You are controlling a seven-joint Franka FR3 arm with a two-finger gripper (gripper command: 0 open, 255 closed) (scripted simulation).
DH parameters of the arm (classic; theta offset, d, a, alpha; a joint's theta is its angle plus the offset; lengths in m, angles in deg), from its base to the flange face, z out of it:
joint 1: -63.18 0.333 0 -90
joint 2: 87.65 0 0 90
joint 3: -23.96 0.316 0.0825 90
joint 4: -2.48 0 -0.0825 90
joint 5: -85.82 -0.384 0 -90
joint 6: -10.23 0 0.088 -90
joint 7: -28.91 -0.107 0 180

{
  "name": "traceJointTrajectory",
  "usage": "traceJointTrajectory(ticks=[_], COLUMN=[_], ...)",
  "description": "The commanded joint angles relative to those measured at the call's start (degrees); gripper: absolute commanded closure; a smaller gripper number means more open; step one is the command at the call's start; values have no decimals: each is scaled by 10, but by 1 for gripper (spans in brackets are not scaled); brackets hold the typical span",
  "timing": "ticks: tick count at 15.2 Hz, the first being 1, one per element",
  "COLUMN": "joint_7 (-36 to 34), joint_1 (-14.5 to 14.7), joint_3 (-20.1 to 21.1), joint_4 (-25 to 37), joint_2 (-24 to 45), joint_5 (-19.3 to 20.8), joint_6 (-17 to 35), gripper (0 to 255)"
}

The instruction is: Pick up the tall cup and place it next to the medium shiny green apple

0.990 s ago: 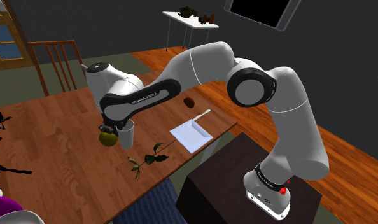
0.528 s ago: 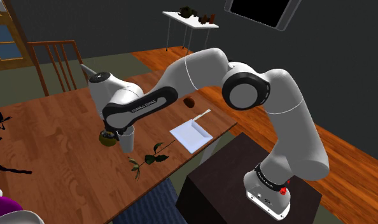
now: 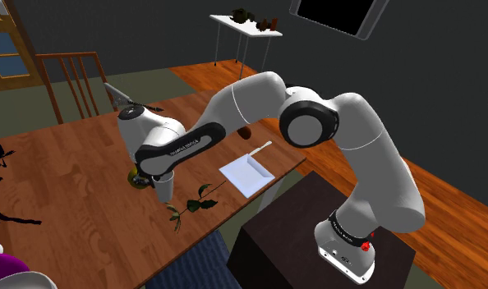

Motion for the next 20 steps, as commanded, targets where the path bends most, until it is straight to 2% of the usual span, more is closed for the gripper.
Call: traceJointTrajectory(ticks=[1,7,8,13,17,20], joint_7=[-1,-1,-1,-1,3,4], joint_1=[1,1,1,1,-1,-1], joint_3=[0,0,0,0,8,8], joint_4=[1,1,1,1,3,3], joint_2=[2,2,2,2,-40,-40], joint_5=[0,0,0,0,-8,-8], joint_6=[2,2,2,2,-43,-43], gripper=[255,255,0,0,0,0])
